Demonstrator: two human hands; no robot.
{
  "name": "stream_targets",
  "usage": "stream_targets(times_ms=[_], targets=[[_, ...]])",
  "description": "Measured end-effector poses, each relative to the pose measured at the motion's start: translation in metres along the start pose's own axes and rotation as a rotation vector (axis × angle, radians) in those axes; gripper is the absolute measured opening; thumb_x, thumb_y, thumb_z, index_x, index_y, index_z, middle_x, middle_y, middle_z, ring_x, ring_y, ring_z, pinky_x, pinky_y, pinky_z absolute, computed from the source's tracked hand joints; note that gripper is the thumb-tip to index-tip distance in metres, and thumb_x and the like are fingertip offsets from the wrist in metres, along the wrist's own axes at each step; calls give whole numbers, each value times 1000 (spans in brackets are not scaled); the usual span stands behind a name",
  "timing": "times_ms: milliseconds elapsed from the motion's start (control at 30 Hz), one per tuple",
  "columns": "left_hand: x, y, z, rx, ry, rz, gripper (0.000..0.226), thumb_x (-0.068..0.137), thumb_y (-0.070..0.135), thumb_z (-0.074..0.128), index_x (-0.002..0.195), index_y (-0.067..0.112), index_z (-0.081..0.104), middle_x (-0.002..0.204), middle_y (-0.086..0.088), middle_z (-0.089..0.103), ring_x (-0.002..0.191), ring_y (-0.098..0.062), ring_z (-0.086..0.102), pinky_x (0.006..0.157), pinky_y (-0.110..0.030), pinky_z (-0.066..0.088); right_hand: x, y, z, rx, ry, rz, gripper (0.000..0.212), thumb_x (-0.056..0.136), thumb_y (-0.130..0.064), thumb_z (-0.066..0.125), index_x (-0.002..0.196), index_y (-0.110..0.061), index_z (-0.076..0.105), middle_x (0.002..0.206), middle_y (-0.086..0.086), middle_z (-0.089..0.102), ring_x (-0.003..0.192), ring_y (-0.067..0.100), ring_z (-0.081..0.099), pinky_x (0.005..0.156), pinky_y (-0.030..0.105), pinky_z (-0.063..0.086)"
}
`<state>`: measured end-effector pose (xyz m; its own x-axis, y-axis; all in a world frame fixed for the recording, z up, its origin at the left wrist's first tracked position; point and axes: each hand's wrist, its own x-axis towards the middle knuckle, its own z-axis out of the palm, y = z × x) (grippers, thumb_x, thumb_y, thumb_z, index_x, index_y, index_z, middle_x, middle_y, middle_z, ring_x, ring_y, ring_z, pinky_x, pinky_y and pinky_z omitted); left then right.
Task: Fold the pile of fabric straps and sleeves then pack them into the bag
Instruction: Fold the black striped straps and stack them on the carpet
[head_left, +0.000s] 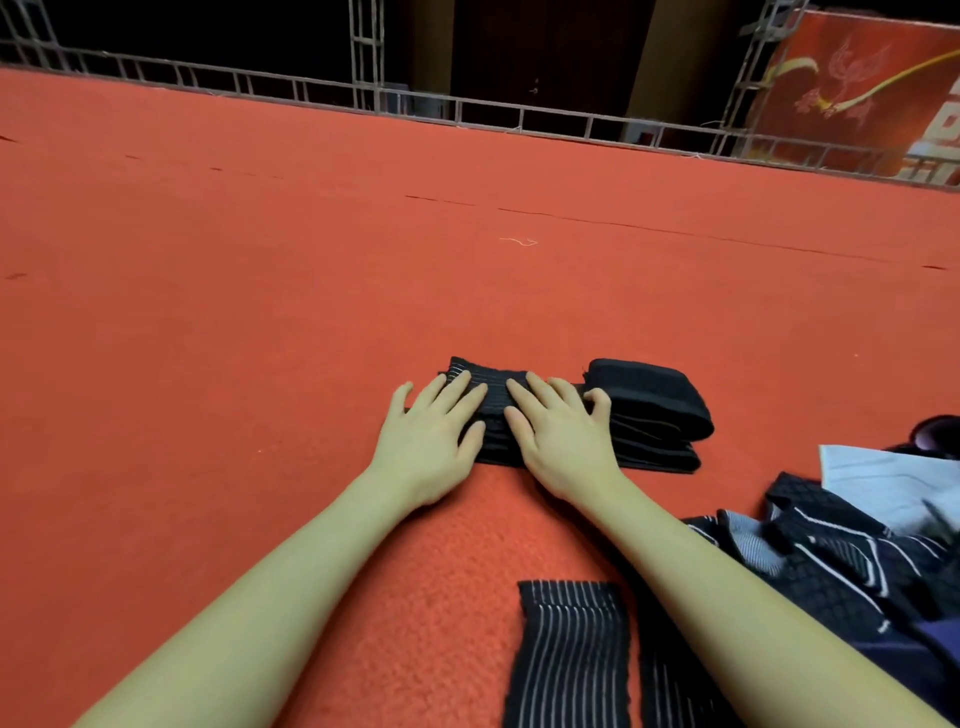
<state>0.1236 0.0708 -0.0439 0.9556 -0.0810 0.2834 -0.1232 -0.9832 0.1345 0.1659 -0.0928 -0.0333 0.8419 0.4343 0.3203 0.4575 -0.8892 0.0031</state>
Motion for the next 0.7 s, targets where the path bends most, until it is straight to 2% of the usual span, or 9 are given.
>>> stream_targets(times_ms=[67, 133, 200, 300, 400, 600, 700], targets=[[1, 0, 0, 30, -44, -31, 60, 94, 48, 10, 151, 31, 18, 160, 8, 10, 146, -14, 7, 116, -42, -2, -2, -1, 1, -22, -61, 17, 70, 90, -54, -3, 149, -30, 28, 156, -5, 26, 141, 15, 21, 107, 45, 10], [2, 4, -8, 37, -73, -33, 53, 101, 43, 20, 152, 31, 16, 160, 7, 8, 147, -15, 5, 116, -43, -2, -4, -1, -3, -22, -96, 26, 53, 101, -48, 14, 151, -29, 22, 158, -5, 20, 143, 15, 17, 109, 44, 10], [1, 6, -16, 72, -83, -36, 53, 101, 40, 24, 152, 29, 15, 161, 4, 7, 147, -17, 5, 116, -42, -1, -10, -2, -10, 13, -64, 23, 51, 102, -43, 23, 151, -28, 20, 158, -5, 19, 143, 14, 17, 109, 42, 12], [-14, 11, -29, 89, -65, -50, 54, 101, 39, 26, 153, 26, 14, 161, 1, 4, 147, -19, 3, 116, -41, 0, -26, -5, -23, 128, 20, 18, 49, 102, -38, 31, 149, -25, 26, 155, -7, 27, 139, 12, 23, 106, 37, 14], [-38, 23, -40, 84, -71, -51, 54, 101, 38, 28, 152, 23, 16, 160, 0, 7, 146, -19, 6, 115, -41, 3, -52, -5, -35, 222, 34, 40, 43, 101, -36, 37, 143, -25, 39, 146, -10, 39, 133, 13, 32, 101, 33, 16], [-94, 65, -56, 38, -63, -63, 47, 101, 39, 31, 144, 21, 34, 154, 3, 26, 141, -19, 17, 109, -39, 11, -121, -1, -51, 165, -140, 25, 29, 100, -38, 41, 121, -29, 57, 121, -10, 52, 117, 15, 41, 88, 31, 15], [-125, 91, -55, -40, -64, -62, 45, 101, 39, 32, 142, 23, 39, 150, 6, 32, 138, -17, 21, 106, -38, 11, -147, -3, -56, 136, -149, 73, 29, 99, -42, 40, 117, -30, 59, 117, -11, 54, 114, 13, 42, 85, 33, 15]])
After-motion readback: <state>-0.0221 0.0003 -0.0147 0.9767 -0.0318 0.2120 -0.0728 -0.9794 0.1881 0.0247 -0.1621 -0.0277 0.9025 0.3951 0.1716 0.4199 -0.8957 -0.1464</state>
